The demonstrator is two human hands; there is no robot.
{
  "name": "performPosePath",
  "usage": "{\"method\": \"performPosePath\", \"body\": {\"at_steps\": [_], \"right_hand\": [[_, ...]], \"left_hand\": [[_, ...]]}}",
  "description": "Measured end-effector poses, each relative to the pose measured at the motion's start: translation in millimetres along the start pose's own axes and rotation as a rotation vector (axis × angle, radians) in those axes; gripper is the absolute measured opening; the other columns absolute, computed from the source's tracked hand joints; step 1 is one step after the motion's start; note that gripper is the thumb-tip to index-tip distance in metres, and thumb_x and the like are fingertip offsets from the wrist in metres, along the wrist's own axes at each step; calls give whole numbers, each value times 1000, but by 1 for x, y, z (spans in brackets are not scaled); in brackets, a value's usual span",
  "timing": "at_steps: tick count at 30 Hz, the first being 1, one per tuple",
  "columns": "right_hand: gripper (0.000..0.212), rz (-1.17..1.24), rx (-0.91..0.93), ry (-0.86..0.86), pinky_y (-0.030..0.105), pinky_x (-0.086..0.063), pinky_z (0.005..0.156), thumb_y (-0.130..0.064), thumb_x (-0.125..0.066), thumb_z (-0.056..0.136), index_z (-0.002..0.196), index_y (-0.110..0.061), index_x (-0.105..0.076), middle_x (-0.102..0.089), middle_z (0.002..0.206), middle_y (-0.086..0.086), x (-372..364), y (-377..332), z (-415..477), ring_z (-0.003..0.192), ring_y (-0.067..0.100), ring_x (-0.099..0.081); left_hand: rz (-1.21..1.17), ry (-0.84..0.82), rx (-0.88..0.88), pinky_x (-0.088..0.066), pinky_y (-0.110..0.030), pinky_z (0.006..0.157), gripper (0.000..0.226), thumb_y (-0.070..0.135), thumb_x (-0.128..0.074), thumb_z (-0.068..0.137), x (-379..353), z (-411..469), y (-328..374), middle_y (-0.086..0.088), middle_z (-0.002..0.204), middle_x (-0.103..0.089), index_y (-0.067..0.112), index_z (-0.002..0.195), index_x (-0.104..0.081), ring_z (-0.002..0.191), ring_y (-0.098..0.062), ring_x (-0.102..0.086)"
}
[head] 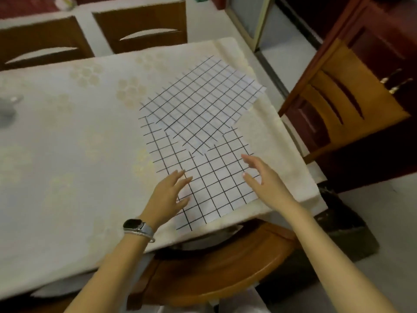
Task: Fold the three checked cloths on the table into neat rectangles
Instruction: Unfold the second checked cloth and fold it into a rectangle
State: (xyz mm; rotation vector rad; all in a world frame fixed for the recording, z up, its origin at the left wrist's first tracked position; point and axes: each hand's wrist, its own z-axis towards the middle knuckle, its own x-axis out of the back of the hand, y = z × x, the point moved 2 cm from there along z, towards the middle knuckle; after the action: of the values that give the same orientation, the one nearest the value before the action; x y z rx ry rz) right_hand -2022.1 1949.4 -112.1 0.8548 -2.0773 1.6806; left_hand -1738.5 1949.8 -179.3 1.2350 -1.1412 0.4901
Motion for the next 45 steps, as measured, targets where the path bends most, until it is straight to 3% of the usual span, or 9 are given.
{"method": "performPosePath", "body": {"at_steps": [9,14,17,22,26,30,35,38,45], "right_hand": [[60,-523,308,-394,32,-10,122,-32,-55,96,151,-32,-31,-18,162,-9,-36,68,33,150,11,-14],[78,-679,491,-554,35,7,121,-45,-63,86,153,-35,-24,-3,164,-6,-52,93,46,152,15,2],[68,-706,584,-515,40,-1,123,-47,-59,89,150,-35,-32,-12,164,-3,-53,100,53,152,18,-5],[38,-622,692,-389,43,-34,113,-29,-67,84,123,-27,-66,-57,141,4,-54,100,59,135,28,-48],[27,-494,663,-271,32,-55,84,-32,-49,91,100,-25,-74,-74,104,-5,-48,79,57,101,18,-69],[21,-404,547,-169,30,-52,56,-34,-49,94,99,-26,-69,-72,78,-10,-34,51,60,68,12,-68],[12,-355,474,-95,30,-47,61,-25,-61,94,102,-26,-69,-71,74,-6,-16,15,68,70,16,-67],[13,-328,469,-66,30,-48,63,-29,-58,96,103,-27,-69,-72,77,-6,-7,-7,70,74,17,-68],[13,-270,560,42,14,-34,53,-28,-58,97,100,-22,-69,-63,69,-11,26,-77,75,62,8,-54]], "left_hand": [[255,-168,43,-6,-48,122,84,66,-42,85,-77,-10,4,-1,164,-6,28,155,-19,151,-24,-4],[332,-147,103,-5,-48,119,90,76,-34,87,-99,-17,1,-4,165,-9,24,157,-14,151,-25,-11],[328,-118,118,-6,-47,120,78,70,-28,94,-103,-18,0,-3,165,-11,27,157,-12,151,-24,-13],[291,-93,150,-10,-46,121,53,46,-26,102,-104,-17,3,-5,162,-22,33,153,-27,149,-24,-21],[172,-39,167,-24,-45,120,50,51,-21,103,-95,-12,11,-3,157,-35,34,141,-48,145,-21,-33],[-38,2,212,-21,-38,121,60,68,-33,94,-81,-14,20,7,151,-43,34,142,-48,144,-10,-32],[-183,159,237,-43,-21,99,62,58,-64,84,-45,-20,35,13,131,-59,29,137,-51,116,0,-52],[-200,337,255,-47,-12,85,49,47,-62,83,-22,-23,39,14,116,-65,23,126,-60,101,-5,-63],[-336,650,289,-55,-38,61,31,9,-73,77,66,-10,38,12,83,-69,32,96,-64,71,-13,-67]]}}
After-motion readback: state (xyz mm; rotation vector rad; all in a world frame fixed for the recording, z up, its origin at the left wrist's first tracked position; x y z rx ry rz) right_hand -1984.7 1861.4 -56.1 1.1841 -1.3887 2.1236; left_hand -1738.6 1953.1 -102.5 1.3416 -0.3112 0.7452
